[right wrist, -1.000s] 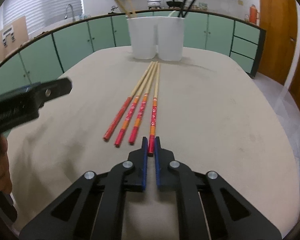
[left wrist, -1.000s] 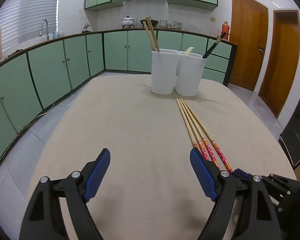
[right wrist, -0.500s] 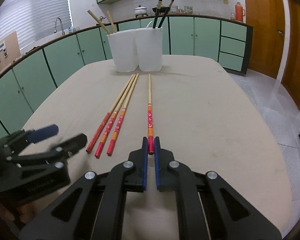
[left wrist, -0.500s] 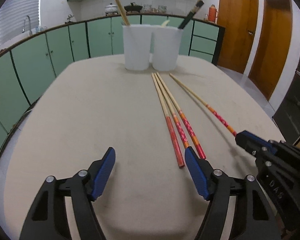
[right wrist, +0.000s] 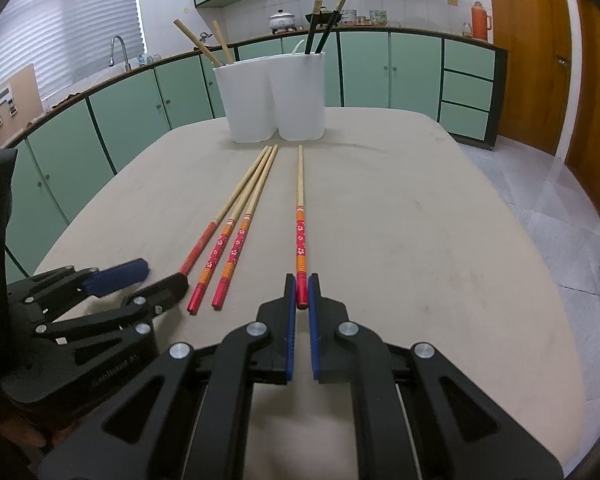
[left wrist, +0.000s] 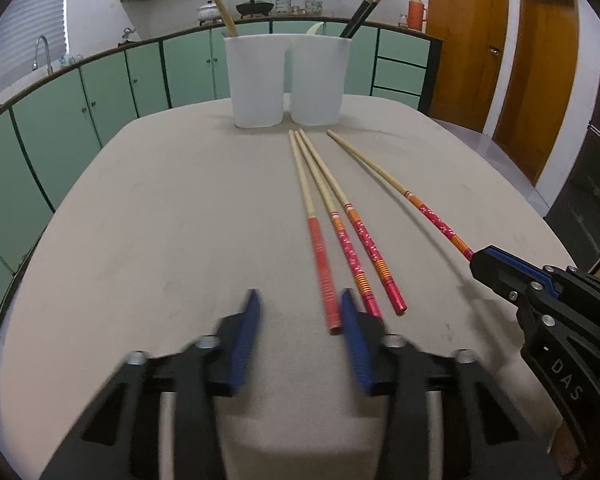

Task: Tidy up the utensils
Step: 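Grasp a red-patterned chopstick with the right tool while the left tool grasps another, then lift both red-patterned chopsticks and drop them into the white holder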

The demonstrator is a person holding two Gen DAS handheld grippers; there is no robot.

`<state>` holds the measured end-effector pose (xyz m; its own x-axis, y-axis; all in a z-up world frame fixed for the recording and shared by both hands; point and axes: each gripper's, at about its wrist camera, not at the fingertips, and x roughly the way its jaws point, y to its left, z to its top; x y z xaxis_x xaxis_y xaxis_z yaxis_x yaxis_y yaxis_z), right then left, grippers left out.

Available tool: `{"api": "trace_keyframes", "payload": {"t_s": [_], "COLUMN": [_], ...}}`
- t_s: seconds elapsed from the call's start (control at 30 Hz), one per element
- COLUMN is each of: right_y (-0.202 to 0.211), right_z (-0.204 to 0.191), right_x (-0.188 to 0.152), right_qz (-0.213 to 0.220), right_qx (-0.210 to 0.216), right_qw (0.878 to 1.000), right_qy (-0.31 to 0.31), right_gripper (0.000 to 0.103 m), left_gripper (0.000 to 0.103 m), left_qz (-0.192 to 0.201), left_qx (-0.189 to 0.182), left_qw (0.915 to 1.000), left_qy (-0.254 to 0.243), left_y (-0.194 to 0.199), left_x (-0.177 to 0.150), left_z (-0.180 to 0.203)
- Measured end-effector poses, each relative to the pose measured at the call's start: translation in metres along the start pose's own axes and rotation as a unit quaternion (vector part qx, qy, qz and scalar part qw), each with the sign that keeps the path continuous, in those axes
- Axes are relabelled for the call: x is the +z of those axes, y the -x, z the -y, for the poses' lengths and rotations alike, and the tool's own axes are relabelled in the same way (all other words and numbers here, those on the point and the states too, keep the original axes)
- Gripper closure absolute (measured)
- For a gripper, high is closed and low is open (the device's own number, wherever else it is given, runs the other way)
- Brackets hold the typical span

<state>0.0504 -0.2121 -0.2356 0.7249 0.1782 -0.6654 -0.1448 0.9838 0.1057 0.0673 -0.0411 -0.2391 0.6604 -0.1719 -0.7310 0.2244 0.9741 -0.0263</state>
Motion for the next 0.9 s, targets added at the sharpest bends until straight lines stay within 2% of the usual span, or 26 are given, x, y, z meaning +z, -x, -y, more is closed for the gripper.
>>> {"api": "trace_keyframes", "payload": {"t_s": [0.07,0.1,0.4,0.7,0.9], "right_y": [0.0,-0.001,0.003,0.019,0.032], "right_z": [0.0,0.0,-0.002,-0.006,-0.005], "right_x": [0.0,0.001,0.003,0.015,0.024], "right_qz": [-0.001,-0.001,0.004,0.03,0.049], "right_qx": [-0.001,-0.001,-0.004,-0.011,-0.009], "right_qw": [1.0,1.0,1.0,0.999,0.998], "right_qy": [0.001,0.001,0.011,0.027,0.025], "right_gripper": [0.098,0.098,0.098,0.098,0.098], "left_gripper": [0.094,0.096,0.097,0.098,0.098], "left_qz": [-0.001,-0.001,0.008,0.067,0.094], "left_qx": [-0.009,-0.012,-0.022,-0.016,-0.022], "left_qw": [1.0,0.9999,0.9997,0.9976,0.9953], "left_qy": [-0.004,-0.006,0.002,-0.004,0.005], "left_y": [0.0,0.0,0.01,0.05,0.069], "left_x": [0.0,0.0,0.004,0.029,0.043], "left_z": [0.001,0.002,-0.002,-0.005,-0.01]}}
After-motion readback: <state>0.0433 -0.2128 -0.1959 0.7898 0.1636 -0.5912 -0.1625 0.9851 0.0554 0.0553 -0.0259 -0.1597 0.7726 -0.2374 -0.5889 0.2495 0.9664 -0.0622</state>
